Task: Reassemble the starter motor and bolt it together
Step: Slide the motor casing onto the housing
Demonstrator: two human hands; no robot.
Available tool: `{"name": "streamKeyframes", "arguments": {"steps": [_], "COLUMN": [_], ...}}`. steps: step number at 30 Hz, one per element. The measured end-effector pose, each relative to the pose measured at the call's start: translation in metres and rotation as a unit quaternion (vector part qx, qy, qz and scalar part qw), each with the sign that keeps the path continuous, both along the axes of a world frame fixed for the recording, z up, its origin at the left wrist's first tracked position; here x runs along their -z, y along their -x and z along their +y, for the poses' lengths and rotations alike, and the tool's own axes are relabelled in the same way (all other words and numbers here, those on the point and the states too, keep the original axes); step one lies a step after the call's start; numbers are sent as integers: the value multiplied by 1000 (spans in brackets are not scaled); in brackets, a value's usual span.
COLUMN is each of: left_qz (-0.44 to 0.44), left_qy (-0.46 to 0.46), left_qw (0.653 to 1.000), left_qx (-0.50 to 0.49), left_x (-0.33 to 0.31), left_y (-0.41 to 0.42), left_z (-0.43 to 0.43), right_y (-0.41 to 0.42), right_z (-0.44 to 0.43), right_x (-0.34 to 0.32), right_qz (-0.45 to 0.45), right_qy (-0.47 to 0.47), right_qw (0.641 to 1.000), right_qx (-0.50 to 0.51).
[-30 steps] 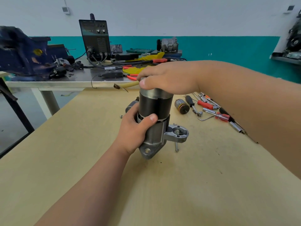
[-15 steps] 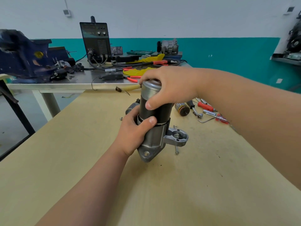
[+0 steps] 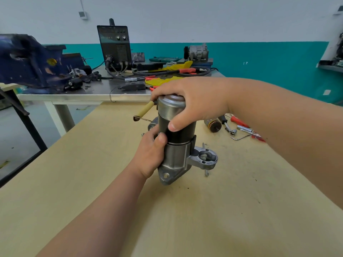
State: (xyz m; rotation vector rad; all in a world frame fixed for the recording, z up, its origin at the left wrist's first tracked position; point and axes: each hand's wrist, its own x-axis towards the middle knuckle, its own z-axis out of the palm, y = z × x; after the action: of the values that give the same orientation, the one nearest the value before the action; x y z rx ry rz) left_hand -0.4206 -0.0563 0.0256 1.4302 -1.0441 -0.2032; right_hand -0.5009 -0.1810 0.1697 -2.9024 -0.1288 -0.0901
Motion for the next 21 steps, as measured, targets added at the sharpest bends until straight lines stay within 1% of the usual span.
{"name": "streamKeyframes", "arguments": {"steps": [3, 9, 12, 15, 17, 21], "left_qz": [1, -16, -17, -22, -15, 48], "left_qy": [0, 34, 36, 26, 20, -6], "left_qw": [1000, 999, 999, 999, 1000, 999], "left_qx": [9, -23, -33, -20, -11, -2], "left_x": [2, 5, 7, 7, 6, 7], "left_y": [0, 6, 5, 3, 3, 0], "left_z": [1, 2, 3, 5, 4, 2], "right_y": [-1, -5, -8, -5, -2, -2], "right_z": [3, 22, 27, 23, 20, 25], "right_x": [4, 12, 14, 7, 4, 8], "right_qz": [-27, -55, -66, -40, -26, -41], "right_qy": [13, 73, 94, 90, 87, 90], "right_qw": [999, 989, 987, 991, 992, 990], "right_qx": [35, 120, 114, 85, 85, 104]}}
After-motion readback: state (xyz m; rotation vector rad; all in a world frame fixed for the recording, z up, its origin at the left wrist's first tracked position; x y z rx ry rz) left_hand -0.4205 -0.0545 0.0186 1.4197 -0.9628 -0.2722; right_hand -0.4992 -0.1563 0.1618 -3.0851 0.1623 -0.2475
